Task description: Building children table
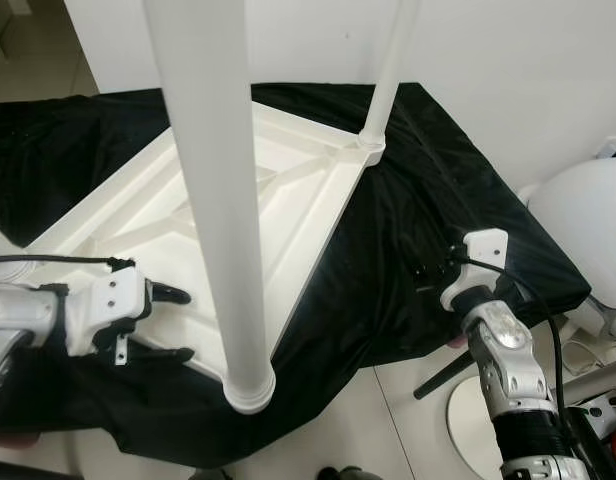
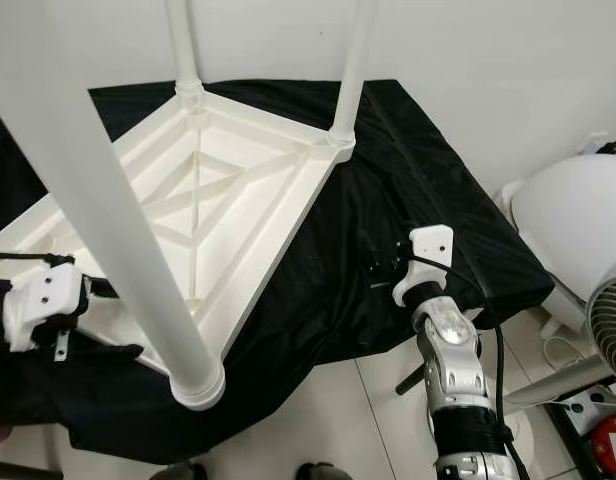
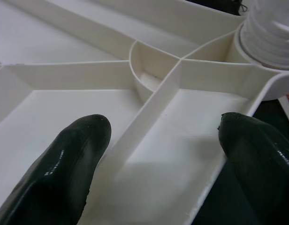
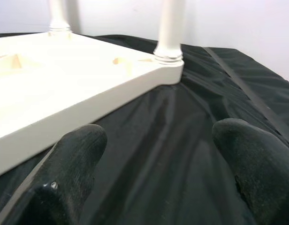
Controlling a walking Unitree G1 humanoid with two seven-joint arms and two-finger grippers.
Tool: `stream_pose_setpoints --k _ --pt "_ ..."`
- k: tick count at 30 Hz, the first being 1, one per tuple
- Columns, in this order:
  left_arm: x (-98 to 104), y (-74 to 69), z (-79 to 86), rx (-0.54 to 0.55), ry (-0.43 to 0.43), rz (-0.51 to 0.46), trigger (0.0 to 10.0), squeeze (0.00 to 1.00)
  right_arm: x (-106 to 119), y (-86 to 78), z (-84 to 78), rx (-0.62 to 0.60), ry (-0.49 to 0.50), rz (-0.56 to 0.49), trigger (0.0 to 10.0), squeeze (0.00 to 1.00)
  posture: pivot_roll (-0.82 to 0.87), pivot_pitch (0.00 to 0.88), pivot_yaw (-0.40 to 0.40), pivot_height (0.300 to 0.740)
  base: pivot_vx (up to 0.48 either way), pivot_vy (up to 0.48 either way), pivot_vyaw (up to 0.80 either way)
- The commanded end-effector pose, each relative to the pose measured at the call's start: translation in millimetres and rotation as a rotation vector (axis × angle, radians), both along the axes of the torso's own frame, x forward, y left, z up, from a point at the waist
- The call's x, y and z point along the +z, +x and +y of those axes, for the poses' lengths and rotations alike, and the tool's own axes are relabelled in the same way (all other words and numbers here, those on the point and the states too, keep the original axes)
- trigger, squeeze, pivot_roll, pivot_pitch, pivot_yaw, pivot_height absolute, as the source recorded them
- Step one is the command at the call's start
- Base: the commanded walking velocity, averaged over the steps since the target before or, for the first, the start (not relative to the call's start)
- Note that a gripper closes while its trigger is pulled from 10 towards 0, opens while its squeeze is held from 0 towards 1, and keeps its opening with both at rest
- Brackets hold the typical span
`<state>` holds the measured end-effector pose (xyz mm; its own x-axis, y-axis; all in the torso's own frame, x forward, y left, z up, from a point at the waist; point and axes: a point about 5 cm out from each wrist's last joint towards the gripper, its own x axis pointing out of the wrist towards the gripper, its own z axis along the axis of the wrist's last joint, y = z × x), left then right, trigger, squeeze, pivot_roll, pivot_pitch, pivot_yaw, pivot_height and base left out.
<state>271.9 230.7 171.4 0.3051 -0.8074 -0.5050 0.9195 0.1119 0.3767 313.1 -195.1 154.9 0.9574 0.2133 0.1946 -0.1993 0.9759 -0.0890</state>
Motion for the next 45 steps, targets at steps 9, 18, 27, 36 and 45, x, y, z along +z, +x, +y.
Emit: stream_pose_setpoints --k 9,18,27,36,45 --pt "-16.9 33.0 -5.9 0.198 0.087 -0.104 10.0 0.00 -4.5 -3.8 -5.8 -0.033 0.001 0.007 10.0 0.00 0.05 0.112 -0.027 0.740 0.000 0.000 0.00" --pt "-12.9 48.2 -11.3 0.221 0.094 -0.131 10.0 0.00 -3.6 -5.8 -10.9 -0.058 0.001 0.001 10.0 0.00 0.04 0.114 -0.011 0.740 0.000 0.000 0.00" --pt "8.5 63.3 -12.6 0.219 0.028 -0.148 10.0 0.00 -3.6 -6.9 -11.0 -0.070 0.005 -0.003 10.0 0.00 0.04 0.114 0.000 0.740 0.000 0.000 0.00" --pt "5.2 73.7 -14.3 0.225 0.131 -0.169 10.0 0.00 -1.6 -5.6 -10.5 -0.076 0.008 -0.012 10.0 0.00 0.04 0.111 0.008 0.740 0.000 0.000 0.00" --pt "-2.1 69.9 -11.2 0.170 0.195 -0.117 10.0 0.00 -3.3 -8.1 -10.8 -0.090 0.016 -0.011 10.0 0.00 0.04 0.114 0.023 0.740 0.000 0.000 0.00"
